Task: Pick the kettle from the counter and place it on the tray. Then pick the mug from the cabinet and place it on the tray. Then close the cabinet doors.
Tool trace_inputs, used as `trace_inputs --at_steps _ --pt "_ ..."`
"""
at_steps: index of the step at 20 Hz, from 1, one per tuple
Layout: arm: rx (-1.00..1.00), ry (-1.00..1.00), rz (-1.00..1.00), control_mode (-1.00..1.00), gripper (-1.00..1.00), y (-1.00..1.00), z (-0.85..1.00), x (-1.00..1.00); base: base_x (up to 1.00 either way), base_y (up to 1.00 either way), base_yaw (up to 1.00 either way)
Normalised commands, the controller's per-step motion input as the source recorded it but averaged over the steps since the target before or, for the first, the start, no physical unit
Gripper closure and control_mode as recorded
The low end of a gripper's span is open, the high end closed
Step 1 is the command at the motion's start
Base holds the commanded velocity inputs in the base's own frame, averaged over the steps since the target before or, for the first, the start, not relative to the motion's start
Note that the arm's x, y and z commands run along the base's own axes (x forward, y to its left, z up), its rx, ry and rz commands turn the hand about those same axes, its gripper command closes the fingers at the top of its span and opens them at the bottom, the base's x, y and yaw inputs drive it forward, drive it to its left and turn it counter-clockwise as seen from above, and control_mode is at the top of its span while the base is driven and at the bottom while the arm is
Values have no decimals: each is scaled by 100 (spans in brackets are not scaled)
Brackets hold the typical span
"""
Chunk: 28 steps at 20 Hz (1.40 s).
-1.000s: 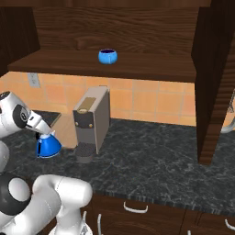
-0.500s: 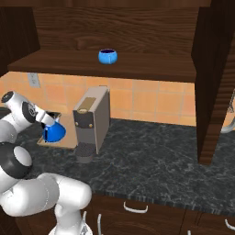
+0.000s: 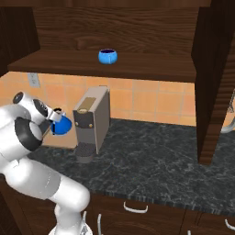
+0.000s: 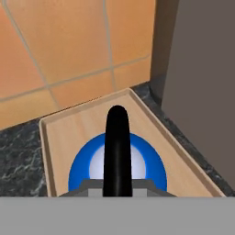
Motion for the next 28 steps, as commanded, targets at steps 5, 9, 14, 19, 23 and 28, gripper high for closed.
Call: trace_inputs --at_steps 5,9,14,19,23,28 --pt "0 0 -13 -100 100 23 0 75 0 0 0" --pt "0 0 -12 -100 100 21 -5 71 0 0 0" --pt "0 0 -10 -100 100 21 -19 58 0 0 0" --pt "0 0 -5 -100 100 1 -19 12 0 0 0" --pt "0 0 -4 -100 100 0 -16 9 0 0 0" --pt "0 0 -6 -100 -100 -8 -7 0 0 0 0"
